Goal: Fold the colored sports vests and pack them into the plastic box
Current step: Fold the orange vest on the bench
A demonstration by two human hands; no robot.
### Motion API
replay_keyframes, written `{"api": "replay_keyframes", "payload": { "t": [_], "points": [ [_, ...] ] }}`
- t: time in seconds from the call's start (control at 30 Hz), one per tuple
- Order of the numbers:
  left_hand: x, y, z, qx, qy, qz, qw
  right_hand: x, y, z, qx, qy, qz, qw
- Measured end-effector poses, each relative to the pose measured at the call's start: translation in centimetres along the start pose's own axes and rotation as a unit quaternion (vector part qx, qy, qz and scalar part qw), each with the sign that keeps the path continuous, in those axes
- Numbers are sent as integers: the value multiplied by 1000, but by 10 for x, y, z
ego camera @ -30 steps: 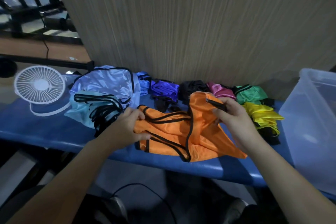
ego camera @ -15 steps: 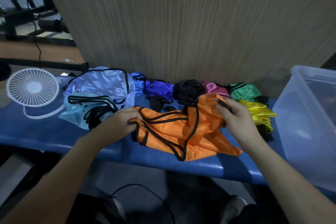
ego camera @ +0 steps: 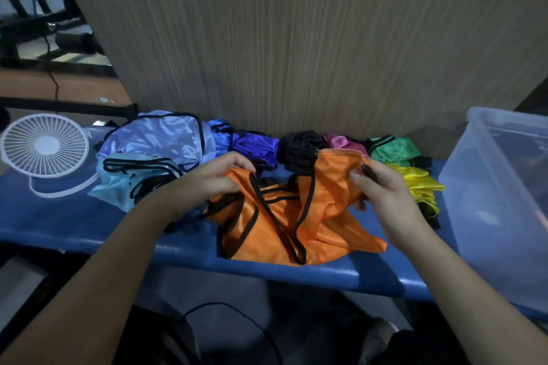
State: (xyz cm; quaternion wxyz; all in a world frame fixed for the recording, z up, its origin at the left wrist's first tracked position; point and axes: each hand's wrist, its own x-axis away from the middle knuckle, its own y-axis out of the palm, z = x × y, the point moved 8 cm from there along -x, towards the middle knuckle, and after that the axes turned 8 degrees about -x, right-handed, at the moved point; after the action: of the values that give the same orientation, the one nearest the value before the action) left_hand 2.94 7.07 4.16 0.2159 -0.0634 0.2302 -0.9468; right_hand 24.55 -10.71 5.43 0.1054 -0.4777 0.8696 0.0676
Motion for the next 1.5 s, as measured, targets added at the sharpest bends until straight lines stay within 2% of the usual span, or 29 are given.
{"api": "replay_keyframes", "payload": {
  "t": [0.07, 0.13, 0.23, 0.3, 0.5, 0.63, 0.77, 1.0, 1.2, 1.37, 1.5],
  "points": [
    [1, -5, 1, 17, -8, 12, 1000, 1, -4, 1, -10, -1, 0, 1000],
    [0, -7, 3, -72, 3, 32, 997, 2, -2, 1, -13, 0, -5, 1000],
    [-1, -9, 2, -197, 16, 99, 975, 3, 6, -1, -12, 3, -30, 999],
    [0, -8, 12, -214, 39, 143, 966, 2, 7, 1, 19, 1, -32, 999],
    [7, -7, 28, -233, 58, 185, 953, -2, -2, -1, 118, -44, 5, 992],
    [10, -12, 38, -230, 45, 213, 948, -1, -9, -22, 245, -118, 40, 962],
    [15, -6, 52, -228, 30, 206, 951, 5, 2, -34, 115, -82, -15, 990],
    [35, 4, 91, -256, 32, 210, 943, 33, 14, -61, 144, -74, -27, 986],
    [65, 12, 147, -295, 70, 206, 930, 65, 25, -119, 116, -86, -31, 989],
    [108, 8, 219, -309, 110, 236, 915, 100, 33, -189, 114, -136, -14, 984],
    [151, 13, 276, -329, 157, 241, 899, 135, 40, -252, 125, -208, -1, 970]
  ]
}}
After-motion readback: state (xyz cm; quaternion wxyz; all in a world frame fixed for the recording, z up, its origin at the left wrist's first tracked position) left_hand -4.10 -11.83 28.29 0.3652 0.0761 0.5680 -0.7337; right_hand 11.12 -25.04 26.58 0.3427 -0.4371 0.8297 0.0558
